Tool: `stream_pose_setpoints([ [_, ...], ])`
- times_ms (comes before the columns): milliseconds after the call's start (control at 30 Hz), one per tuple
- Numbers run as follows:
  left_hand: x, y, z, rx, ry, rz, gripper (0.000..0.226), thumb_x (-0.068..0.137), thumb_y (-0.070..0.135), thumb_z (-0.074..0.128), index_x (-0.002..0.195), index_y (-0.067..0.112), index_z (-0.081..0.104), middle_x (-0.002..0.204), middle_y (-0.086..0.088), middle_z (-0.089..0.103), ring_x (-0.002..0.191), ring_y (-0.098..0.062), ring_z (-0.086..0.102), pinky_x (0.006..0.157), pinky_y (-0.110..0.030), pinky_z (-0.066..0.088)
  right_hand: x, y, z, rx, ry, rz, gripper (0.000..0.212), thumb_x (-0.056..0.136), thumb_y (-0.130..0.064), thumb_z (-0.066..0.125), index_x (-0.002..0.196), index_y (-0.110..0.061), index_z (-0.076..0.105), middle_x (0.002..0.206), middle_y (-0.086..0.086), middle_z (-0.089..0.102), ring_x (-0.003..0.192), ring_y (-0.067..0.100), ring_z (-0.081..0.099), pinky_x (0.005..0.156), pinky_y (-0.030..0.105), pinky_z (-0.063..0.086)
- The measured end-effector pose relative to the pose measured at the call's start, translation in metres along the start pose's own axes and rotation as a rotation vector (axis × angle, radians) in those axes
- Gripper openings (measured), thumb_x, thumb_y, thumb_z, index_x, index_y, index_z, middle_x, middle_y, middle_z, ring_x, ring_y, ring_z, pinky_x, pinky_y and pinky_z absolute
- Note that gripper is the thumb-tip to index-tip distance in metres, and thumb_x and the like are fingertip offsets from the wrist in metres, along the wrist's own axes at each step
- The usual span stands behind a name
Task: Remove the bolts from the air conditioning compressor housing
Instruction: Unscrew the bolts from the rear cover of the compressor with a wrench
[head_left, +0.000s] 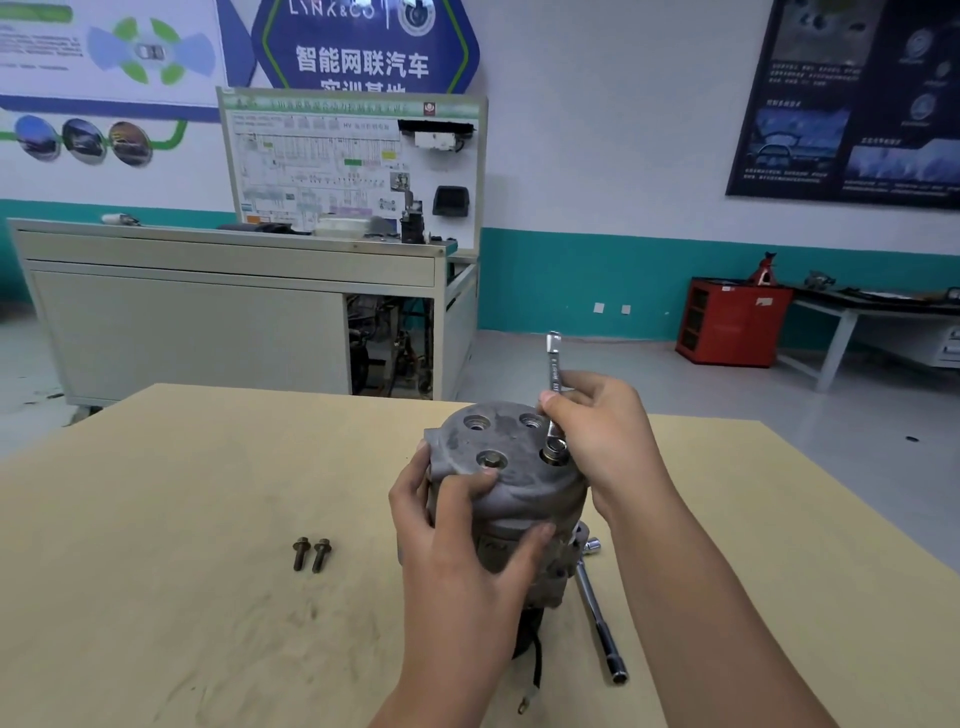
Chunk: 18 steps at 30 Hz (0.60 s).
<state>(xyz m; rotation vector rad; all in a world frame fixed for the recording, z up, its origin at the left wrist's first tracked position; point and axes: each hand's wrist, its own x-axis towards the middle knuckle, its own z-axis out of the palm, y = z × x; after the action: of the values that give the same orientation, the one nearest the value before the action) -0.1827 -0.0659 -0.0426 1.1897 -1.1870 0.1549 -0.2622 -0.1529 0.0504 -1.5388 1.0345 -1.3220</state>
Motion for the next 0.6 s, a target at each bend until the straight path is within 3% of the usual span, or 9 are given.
stream_pose_setpoints([
  [67,0.0,-0.001,0.0,-0.006,-0.006,-0.002,0.08,0.061,0.018,0.087,0.099,0.069,0.038,0.134,0.016,0.027,0.137,-0.017,0.034,0.103,-0.015,0.03,-0.001,-0.001,0.003,-0.113,-0.041,-0.026,0.015,0.089,-0.009,0.059,0.097,-0.021,0.063,0.084,-0.003,0.071,0.08,0.011,0.066,0.076,0.028,0.053],
  [133,-0.001,-0.002,0.0,-0.022,-0.004,-0.006,0.082,0.06,0.016,0.088,0.098,0.069,0.039,0.136,0.022,0.023,0.137,-0.015,0.034,0.102,-0.004,0.026,-0.006,-0.002,0.008,-0.305,-0.071,-0.087,0.021,0.09,-0.017,0.058,0.108,-0.017,0.069,0.097,-0.001,0.072,0.1,0.021,0.064,0.093,0.042,0.048],
  [200,-0.001,-0.003,0.0,-0.038,-0.005,-0.011,0.081,0.059,0.014,0.088,0.098,0.066,0.041,0.138,0.022,0.021,0.135,-0.012,0.035,0.1,-0.002,0.027,-0.015,-0.006,0.012,-0.461,-0.078,-0.177,0.02,0.091,-0.023,0.056,0.105,-0.024,0.07,0.098,-0.004,0.072,0.106,0.025,0.059,0.096,0.044,0.043],
  [333,0.0,-0.005,0.0,-0.061,-0.026,-0.007,0.066,0.06,0.012,0.087,0.096,0.05,0.047,0.137,0.021,0.022,0.125,0.015,0.034,0.098,-0.006,0.033,-0.037,-0.011,0.013,-0.494,-0.071,-0.373,0.005,0.084,-0.031,0.066,0.082,-0.035,0.063,0.082,-0.015,0.065,0.096,0.017,0.056,0.092,0.043,0.042],
  [467,0.003,-0.003,0.001,-0.078,-0.023,-0.017,0.067,0.061,0.009,0.087,0.099,0.047,0.047,0.132,0.014,0.03,0.117,0.009,0.044,0.094,-0.015,0.041,-0.047,-0.001,0.01,-0.509,0.036,-0.572,0.014,0.072,-0.027,0.078,0.073,-0.023,0.065,0.076,-0.014,0.058,0.085,0.013,0.054,0.086,0.038,0.038],
  [533,0.004,-0.003,0.002,-0.087,-0.017,-0.015,0.066,0.062,0.012,0.086,0.102,0.048,0.048,0.132,0.014,0.03,0.117,0.01,0.044,0.096,-0.019,0.042,-0.051,0.009,0.008,-0.468,0.163,-0.703,0.008,0.067,-0.018,0.075,0.074,-0.016,0.071,0.08,-0.007,0.061,0.084,0.009,0.051,0.081,0.039,0.042],
  [600,0.003,-0.005,0.003,-0.094,-0.013,-0.022,0.062,0.062,0.009,0.086,0.098,0.046,0.052,0.135,0.014,0.029,0.118,0.017,0.041,0.096,-0.013,0.04,-0.055,0.021,0.005,-0.389,0.269,-0.793,0.013,0.066,-0.01,0.071,0.079,-0.012,0.075,0.083,-0.006,0.062,0.086,0.007,0.051,0.077,0.04,0.045],
])
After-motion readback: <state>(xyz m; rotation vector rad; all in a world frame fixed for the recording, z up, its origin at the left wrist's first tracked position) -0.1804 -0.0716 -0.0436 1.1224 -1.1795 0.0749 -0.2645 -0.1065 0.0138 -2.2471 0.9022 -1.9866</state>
